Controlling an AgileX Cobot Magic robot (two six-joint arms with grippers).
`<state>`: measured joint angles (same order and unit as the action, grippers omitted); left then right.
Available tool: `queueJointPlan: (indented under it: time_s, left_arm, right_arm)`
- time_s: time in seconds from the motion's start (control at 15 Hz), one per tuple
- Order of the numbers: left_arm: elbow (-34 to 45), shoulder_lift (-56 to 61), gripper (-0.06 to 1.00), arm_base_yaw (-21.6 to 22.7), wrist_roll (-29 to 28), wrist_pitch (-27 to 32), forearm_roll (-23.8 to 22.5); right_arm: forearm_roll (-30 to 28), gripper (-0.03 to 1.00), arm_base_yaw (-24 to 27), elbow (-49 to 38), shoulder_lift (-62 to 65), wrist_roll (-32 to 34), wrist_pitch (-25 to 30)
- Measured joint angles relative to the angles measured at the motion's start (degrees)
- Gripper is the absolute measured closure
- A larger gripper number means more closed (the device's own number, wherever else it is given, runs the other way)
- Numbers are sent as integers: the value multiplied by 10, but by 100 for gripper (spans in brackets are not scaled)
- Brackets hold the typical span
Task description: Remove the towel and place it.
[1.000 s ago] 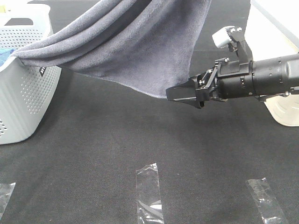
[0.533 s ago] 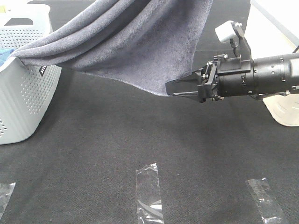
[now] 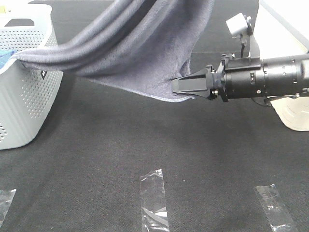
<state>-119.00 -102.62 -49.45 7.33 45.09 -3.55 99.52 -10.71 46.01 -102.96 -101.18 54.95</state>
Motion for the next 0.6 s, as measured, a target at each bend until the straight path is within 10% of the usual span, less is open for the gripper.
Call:
queueJointPlan:
  time_s: [0.27, 0.6]
  left_arm:
    - [0, -7, 94, 81, -115, 28, -65]
    - [0, -77, 94, 180, -132, 69, -64]
  right_arm:
    - [-191, 97, 0, 115, 7, 289, -1]
    - [-618, 97, -1, 367, 26, 728, 9]
